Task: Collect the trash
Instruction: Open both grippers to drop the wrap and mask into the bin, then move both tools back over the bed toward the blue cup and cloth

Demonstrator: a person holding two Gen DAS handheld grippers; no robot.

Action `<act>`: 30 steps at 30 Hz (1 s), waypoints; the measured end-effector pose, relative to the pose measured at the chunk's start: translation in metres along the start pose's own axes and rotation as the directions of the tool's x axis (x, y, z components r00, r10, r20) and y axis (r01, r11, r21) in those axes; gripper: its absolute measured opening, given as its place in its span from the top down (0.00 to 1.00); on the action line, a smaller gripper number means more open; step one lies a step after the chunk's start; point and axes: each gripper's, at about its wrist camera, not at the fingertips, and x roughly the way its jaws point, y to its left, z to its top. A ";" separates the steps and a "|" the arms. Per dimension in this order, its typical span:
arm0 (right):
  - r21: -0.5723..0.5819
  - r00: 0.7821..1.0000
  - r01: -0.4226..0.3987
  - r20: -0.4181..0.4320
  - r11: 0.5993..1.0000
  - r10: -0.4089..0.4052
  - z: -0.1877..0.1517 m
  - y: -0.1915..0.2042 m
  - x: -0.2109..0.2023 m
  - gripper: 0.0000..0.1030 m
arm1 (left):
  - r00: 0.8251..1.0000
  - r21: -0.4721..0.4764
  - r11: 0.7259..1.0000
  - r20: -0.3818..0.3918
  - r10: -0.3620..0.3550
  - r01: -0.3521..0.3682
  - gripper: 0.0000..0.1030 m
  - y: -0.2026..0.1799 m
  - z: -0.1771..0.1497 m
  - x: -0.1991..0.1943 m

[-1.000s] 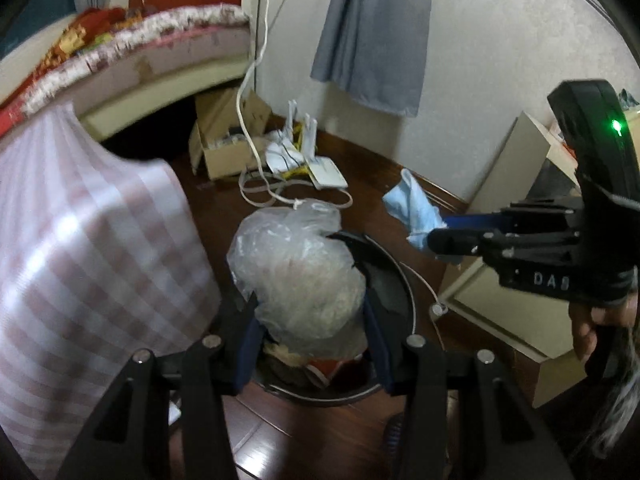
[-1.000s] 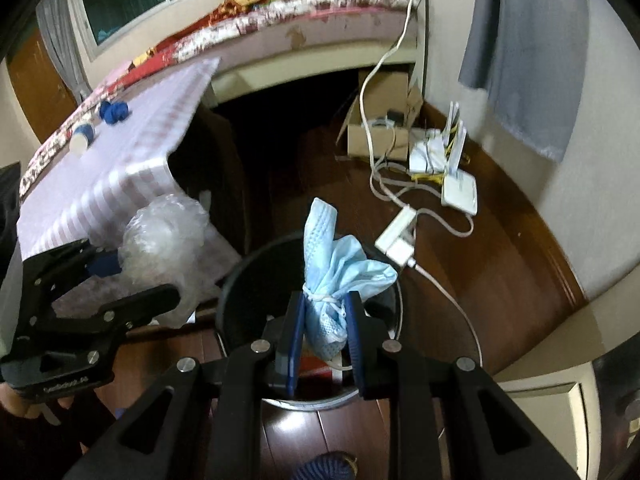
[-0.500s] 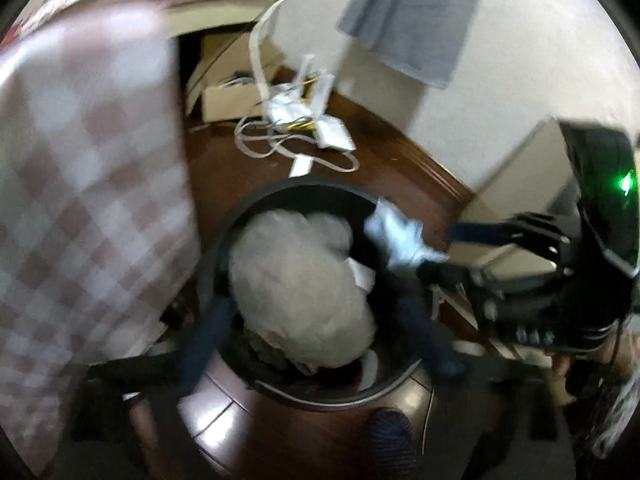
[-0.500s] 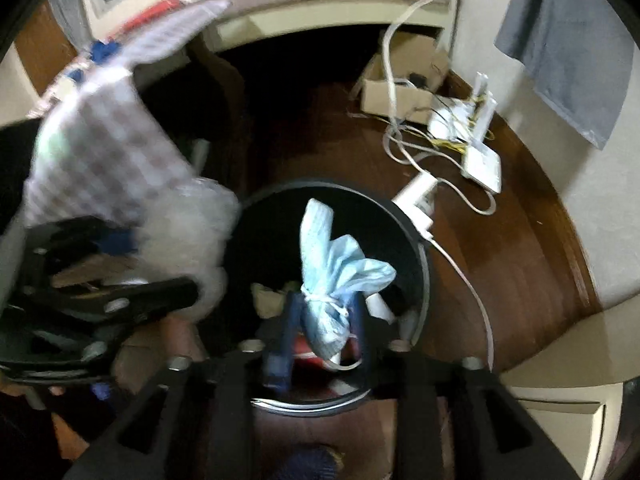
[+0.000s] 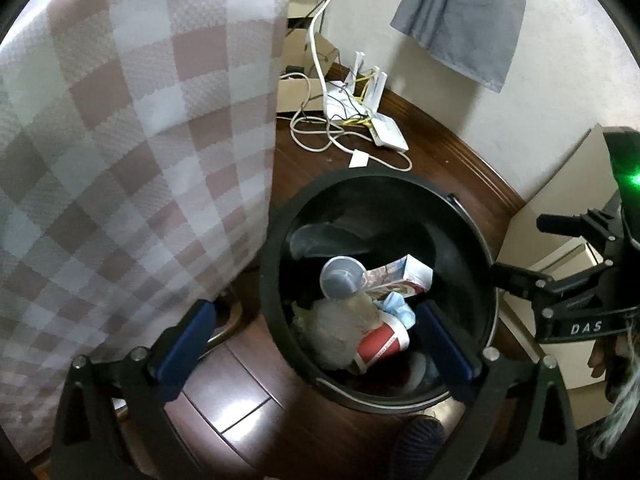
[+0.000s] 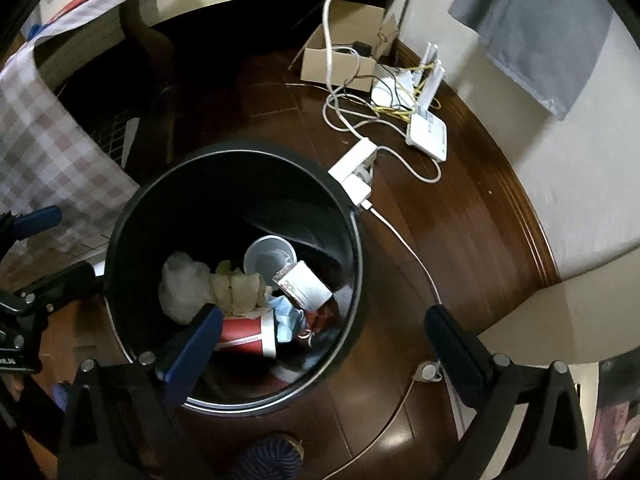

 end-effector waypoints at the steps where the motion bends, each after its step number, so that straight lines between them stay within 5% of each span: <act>1: -0.005 1.000 -0.002 0.003 1.000 0.002 0.001 0.002 -0.002 0.01 | 1.000 -0.001 1.000 0.001 0.000 0.000 0.03 0.000 0.000 -0.001; 30: -0.046 0.986 0.009 0.164 0.999 -0.002 0.004 0.024 -0.077 0.01 | 0.992 0.036 0.997 0.112 0.064 -0.069 0.03 -0.004 -0.007 -0.067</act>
